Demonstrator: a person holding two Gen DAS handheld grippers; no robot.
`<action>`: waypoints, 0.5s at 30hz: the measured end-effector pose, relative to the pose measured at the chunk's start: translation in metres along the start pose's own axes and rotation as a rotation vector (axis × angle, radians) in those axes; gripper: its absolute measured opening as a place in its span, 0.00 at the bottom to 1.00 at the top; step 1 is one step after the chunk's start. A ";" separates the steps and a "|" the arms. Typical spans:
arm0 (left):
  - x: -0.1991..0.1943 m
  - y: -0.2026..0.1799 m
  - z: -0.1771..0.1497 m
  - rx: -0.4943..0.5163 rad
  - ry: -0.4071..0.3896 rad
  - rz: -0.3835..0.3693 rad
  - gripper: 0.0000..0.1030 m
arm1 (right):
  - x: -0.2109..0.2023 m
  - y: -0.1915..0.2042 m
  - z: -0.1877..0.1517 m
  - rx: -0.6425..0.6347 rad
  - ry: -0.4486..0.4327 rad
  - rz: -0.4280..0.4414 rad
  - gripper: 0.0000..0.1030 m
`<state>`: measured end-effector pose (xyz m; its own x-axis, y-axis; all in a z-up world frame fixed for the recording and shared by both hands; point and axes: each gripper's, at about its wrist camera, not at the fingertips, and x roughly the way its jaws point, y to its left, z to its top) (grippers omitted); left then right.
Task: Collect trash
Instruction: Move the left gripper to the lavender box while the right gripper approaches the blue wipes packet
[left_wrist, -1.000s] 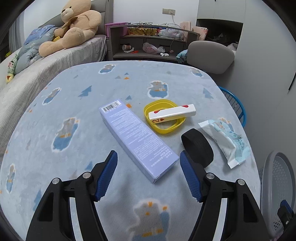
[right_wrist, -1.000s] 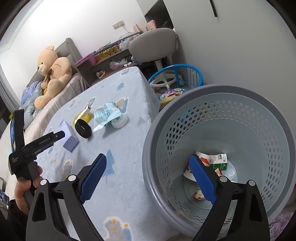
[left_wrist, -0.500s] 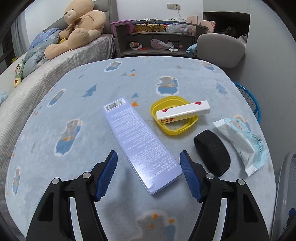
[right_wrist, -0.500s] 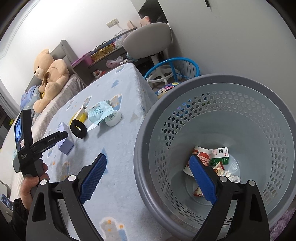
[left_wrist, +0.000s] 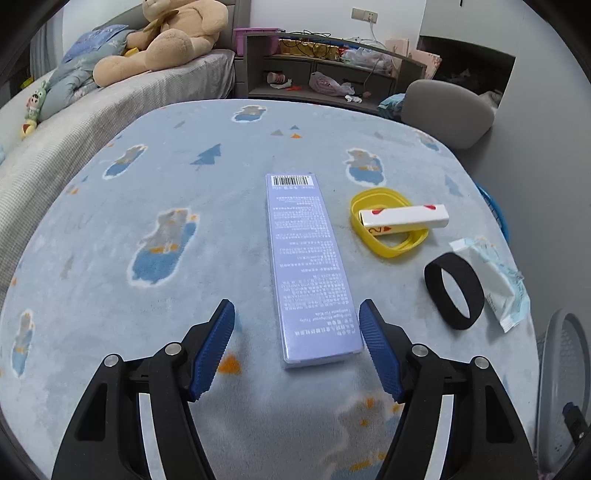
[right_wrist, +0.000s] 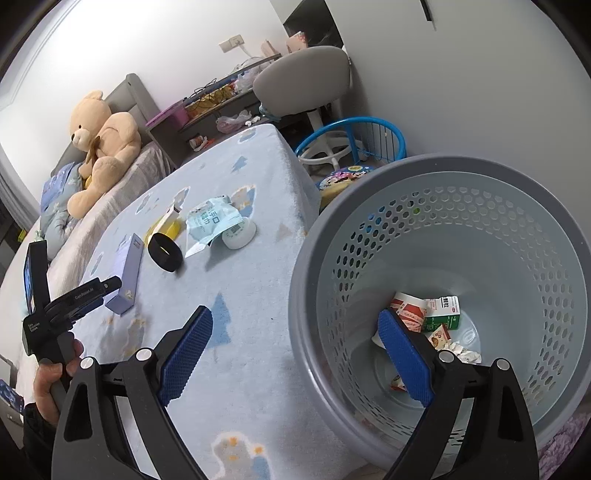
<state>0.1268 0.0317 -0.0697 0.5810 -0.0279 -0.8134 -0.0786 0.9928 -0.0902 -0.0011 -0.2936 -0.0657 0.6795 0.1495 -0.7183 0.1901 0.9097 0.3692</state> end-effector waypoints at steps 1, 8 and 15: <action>0.001 0.001 0.003 -0.003 -0.002 -0.008 0.65 | 0.001 0.002 0.000 -0.004 0.002 0.000 0.87; 0.019 0.001 0.020 0.011 0.003 -0.011 0.65 | 0.007 0.017 0.004 -0.030 0.012 0.008 0.87; 0.046 -0.002 0.031 0.020 0.043 -0.030 0.65 | 0.016 0.035 0.018 -0.085 0.003 0.006 0.87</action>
<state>0.1793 0.0319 -0.0892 0.5474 -0.0624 -0.8346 -0.0453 0.9936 -0.1039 0.0291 -0.2661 -0.0533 0.6781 0.1565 -0.7181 0.1251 0.9382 0.3226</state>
